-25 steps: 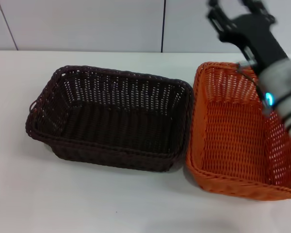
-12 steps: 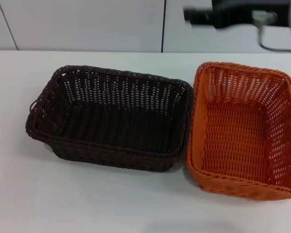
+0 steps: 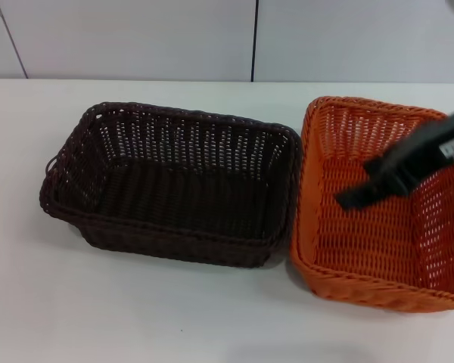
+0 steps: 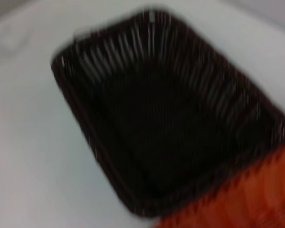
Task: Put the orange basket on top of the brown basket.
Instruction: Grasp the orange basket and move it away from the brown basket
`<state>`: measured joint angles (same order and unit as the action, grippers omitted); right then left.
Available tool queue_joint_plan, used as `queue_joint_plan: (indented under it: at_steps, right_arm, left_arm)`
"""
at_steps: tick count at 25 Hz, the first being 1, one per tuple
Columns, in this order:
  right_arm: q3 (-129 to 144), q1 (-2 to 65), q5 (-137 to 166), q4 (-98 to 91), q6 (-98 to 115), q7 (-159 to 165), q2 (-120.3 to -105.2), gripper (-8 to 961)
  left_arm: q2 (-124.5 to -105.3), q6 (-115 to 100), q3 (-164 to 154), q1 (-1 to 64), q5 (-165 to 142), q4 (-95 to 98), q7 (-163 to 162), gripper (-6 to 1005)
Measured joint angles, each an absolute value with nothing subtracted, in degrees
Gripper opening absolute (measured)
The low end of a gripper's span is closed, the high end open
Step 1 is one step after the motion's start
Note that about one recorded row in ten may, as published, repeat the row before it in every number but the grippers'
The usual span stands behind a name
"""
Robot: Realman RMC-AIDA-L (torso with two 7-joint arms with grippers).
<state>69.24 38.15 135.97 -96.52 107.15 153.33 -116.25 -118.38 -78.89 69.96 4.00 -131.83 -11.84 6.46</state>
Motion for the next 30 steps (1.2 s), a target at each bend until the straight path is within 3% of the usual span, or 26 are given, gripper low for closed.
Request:
queue_joint_plan:
  at_steps: [3,11,30]
  right_arm:
    - [69.69,39.75,139.53,-93.76,110.97,152.15,-117.47,622]
    - [74.03,40.45,140.96,-86.61,110.30,151.51,-118.57,619]
    - [83.35,46.00,144.52,-69.41,102.54,151.58,-118.73,610]
  left_arm:
    - [-118.35,-78.16,69.96,5.02,-131.28,-11.79,6.31,801]
    - [-118.25,-77.23,70.41,5.69,-131.01,-12.12,6.19,801]
    - [-118.06,-75.23,71.36,7.47,-131.05,-11.65,6.15,801]
